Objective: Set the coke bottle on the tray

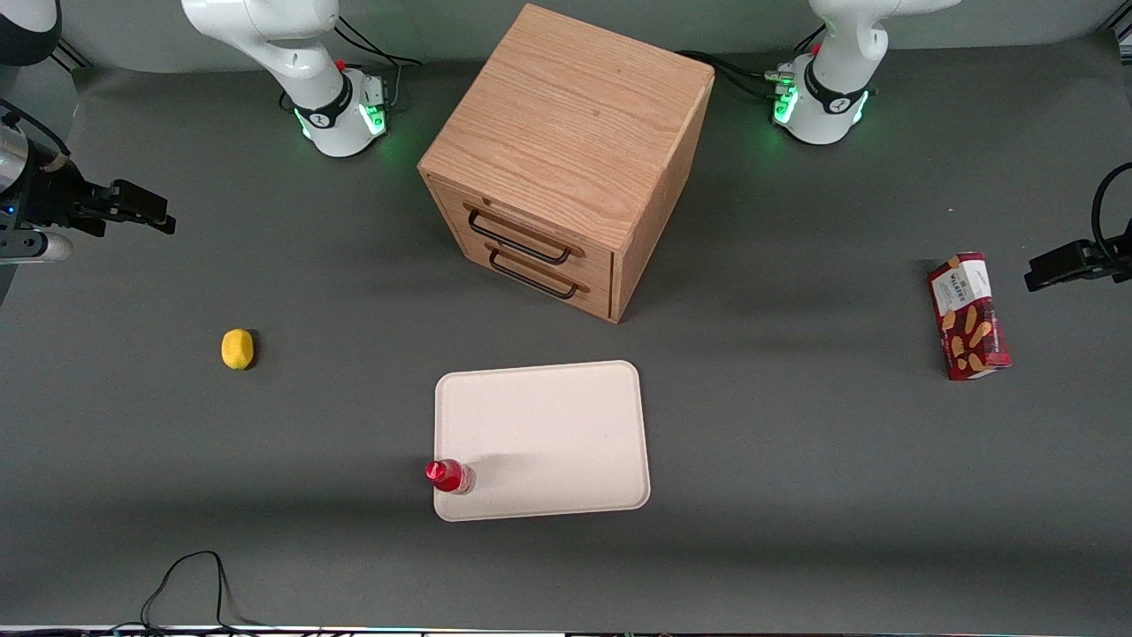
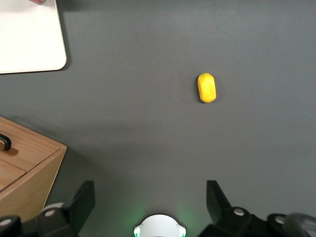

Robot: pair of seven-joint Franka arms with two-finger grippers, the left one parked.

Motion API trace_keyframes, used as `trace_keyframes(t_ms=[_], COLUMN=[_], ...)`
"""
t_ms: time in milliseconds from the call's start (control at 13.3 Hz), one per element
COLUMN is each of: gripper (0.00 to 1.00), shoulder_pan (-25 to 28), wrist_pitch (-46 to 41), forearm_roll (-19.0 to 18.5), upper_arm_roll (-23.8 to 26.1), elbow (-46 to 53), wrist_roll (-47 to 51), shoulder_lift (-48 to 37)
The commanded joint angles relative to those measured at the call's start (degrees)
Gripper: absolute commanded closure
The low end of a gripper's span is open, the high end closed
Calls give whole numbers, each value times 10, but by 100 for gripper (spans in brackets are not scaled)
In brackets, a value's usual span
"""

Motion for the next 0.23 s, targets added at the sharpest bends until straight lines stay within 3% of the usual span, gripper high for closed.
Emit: trace_keyframes(t_ms=[0,151], gripper=[0,0], shoulder_pan=[-7,-7], wrist_pitch=[0,0], forearm_roll=[14,14], upper_arm_roll=[5,5], elbow=[14,14], wrist_roll=[-5,-5], shoulder_lift=[7,7])
